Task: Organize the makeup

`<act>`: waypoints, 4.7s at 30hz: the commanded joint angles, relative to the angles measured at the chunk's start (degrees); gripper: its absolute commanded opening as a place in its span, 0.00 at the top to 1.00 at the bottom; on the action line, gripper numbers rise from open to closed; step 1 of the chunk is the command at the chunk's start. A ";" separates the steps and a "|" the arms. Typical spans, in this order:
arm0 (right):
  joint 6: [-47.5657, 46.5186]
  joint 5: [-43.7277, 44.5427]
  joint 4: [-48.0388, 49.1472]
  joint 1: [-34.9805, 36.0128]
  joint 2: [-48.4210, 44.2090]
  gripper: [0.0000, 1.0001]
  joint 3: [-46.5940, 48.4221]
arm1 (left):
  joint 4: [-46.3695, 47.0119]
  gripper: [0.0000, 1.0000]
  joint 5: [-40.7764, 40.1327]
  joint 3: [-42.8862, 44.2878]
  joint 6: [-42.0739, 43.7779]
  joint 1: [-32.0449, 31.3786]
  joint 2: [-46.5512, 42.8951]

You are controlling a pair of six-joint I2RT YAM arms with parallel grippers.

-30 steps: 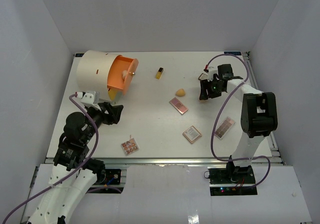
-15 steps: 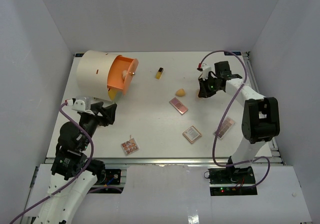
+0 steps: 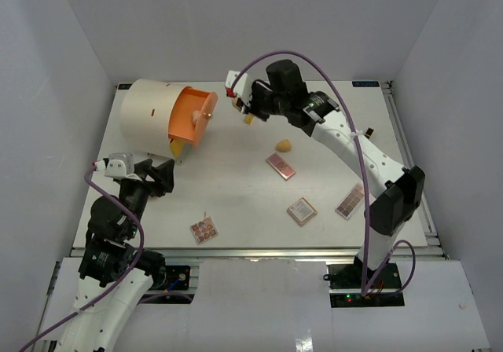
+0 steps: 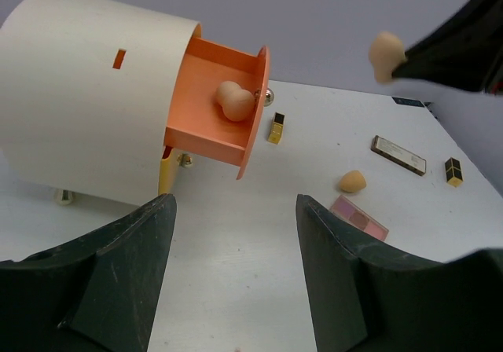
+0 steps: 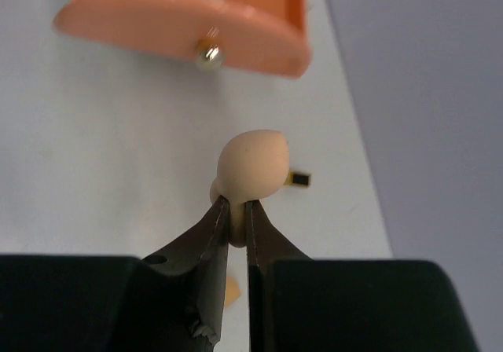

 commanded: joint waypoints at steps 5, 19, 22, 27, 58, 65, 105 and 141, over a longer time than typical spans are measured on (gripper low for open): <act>4.20 1.44 12.30 8.33 10.79 0.90 19.90 | -0.65 0.27 -4.49 -0.49 -0.29 0.24 0.03; 8.62 7.49 24.02 9.85 23.55 0.79 22.84 | -0.81 0.27 -4.94 -0.48 -0.33 0.15 0.12; 8.22 8.29 24.77 9.85 24.36 0.67 22.70 | -0.81 0.27 -4.77 -0.40 -0.33 0.23 0.27; 8.17 8.33 25.13 9.85 23.89 0.50 21.49 | -0.81 0.27 -4.69 -0.44 -0.38 0.24 0.33; 24.21 -43.56 21.80 -15.61 -23.10 0.33 -38.85 | -16.02 0.25 -6.24 4.25 -22.42 0.33 25.00; 25.38 -44.97 24.79 -24.80 -31.57 0.26 -50.96 | -26.46 0.17 -12.54 6.45 -32.93 3.60 30.73; 23.96 -46.55 24.75 -28.91 -35.67 0.26 -53.81 | -15.04 0.46 3.40 5.57 -44.98 35.22 62.92; 23.51 -44.52 24.93 -30.67 -32.13 0.25 -54.25 | -17.58 1.00 28.37 32.17 -20.36 24.84 37.27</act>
